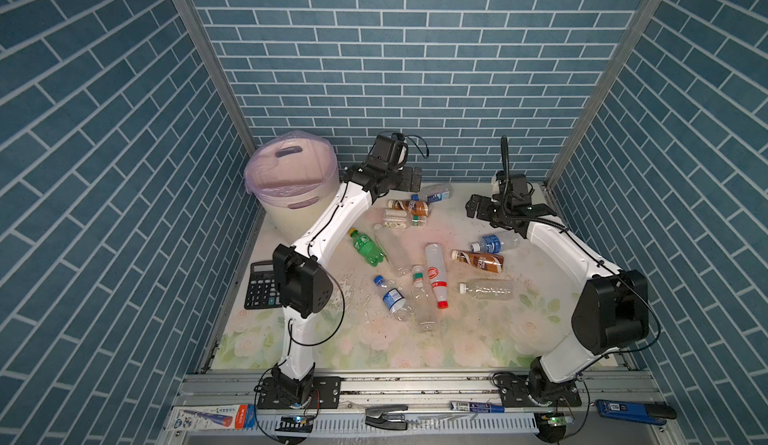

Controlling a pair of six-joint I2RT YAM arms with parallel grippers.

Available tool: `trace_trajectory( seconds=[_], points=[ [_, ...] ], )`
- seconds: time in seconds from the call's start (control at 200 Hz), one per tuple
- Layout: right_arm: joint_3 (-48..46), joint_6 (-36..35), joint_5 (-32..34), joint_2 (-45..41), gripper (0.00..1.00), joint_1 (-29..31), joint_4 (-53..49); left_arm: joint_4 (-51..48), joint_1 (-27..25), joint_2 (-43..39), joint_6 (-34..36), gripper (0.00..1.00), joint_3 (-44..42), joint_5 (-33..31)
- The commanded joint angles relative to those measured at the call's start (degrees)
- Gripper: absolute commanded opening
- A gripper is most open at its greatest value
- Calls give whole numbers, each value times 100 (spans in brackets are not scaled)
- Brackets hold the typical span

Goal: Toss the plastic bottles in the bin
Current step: 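Move right gripper toward the far-wall bottles while left arm returns to center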

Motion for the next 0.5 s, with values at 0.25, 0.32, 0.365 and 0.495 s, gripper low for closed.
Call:
trace_trajectory(
  seconds=[0.25, 0.32, 0.365, 0.495],
  points=[
    [1250, 862, -590, 1221, 99, -161, 334, 317, 152, 1515, -136, 99, 1271, 651],
    [1526, 913, -608, 1535, 99, -209, 371, 382, 182, 1653, -335, 99, 1277, 753],
    [1708, 899, -632, 1750, 99, -219, 465, 430, 188, 1684, -351, 99, 1208, 810],
    [2461, 811, -750, 2498, 99, -253, 492, 596, 198, 1618, -273, 99, 923, 858]
  ],
)
